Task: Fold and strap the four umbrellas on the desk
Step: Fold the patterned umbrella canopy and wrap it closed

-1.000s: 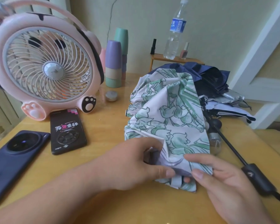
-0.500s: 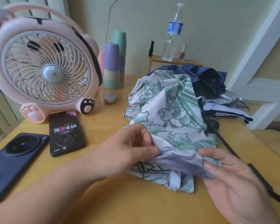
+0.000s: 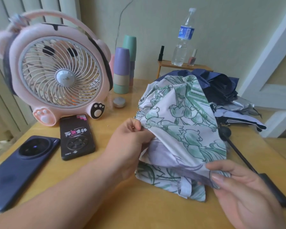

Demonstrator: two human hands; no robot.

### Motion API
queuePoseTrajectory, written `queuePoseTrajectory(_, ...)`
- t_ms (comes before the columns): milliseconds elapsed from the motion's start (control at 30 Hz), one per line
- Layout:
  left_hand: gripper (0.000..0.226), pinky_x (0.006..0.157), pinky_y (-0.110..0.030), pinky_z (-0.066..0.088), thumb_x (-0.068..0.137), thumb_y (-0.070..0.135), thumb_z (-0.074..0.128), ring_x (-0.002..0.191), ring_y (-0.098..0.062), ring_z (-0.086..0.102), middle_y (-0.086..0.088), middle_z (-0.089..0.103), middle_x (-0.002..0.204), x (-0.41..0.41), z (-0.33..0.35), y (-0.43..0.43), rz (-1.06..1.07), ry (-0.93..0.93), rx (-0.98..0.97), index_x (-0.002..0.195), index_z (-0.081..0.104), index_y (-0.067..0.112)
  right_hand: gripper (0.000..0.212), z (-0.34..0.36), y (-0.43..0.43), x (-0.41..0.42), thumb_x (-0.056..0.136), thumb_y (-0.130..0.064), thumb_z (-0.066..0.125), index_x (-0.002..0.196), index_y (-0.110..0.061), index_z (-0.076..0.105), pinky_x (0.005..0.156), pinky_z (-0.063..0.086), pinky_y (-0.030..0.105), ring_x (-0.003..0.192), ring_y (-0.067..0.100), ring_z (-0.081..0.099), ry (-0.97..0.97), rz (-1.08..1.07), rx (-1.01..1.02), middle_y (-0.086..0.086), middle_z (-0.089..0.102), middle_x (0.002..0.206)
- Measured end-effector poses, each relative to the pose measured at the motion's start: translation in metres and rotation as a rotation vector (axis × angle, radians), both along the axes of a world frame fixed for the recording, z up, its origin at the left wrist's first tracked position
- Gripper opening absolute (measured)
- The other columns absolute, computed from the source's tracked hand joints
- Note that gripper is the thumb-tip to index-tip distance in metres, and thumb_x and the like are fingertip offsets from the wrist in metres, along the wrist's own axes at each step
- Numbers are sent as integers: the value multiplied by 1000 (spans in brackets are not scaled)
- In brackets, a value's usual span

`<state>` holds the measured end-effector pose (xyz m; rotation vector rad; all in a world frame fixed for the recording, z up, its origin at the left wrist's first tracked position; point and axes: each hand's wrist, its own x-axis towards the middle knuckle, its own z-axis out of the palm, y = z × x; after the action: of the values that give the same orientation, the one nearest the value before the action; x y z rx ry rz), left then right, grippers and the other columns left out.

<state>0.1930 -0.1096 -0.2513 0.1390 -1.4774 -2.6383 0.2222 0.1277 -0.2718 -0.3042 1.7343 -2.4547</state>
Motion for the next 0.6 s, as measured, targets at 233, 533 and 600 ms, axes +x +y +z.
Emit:
queuePoseTrajectory(233, 30, 57, -30, 39, 96, -15, 47, 54, -20, 49, -7, 60, 70, 3, 4, -14, 47, 79, -167, 86, 44, 14, 60, 1, -2, -5, 36, -41, 101, 79, -6, 78, 68, 61, 38, 81, 39, 70, 72, -115, -12, 31, 69, 85)
queuePoseTrajectory(533, 78, 67, -32, 45, 53, -13, 85, 71, -21, 62, -10, 70, 91, 7, 2, -11, -47, -15, -30, 119, 55, 14, 75, -7, 5, -6, 31, -44, 102, 88, -1, 77, 85, 45, 42, 92, 40, 50, -10, -121, 19, 44, 50, 83)
queuePoseTrajectory(600, 60, 63, -26, 49, 59, -9, 78, 67, -17, 62, -6, 68, 87, 7, 5, -16, -71, 77, -121, 110, 58, 15, 75, -7, 4, -9, 29, -47, 101, 86, -4, 78, 84, 48, 42, 94, 37, 57, 4, -180, 24, 34, 61, 87)
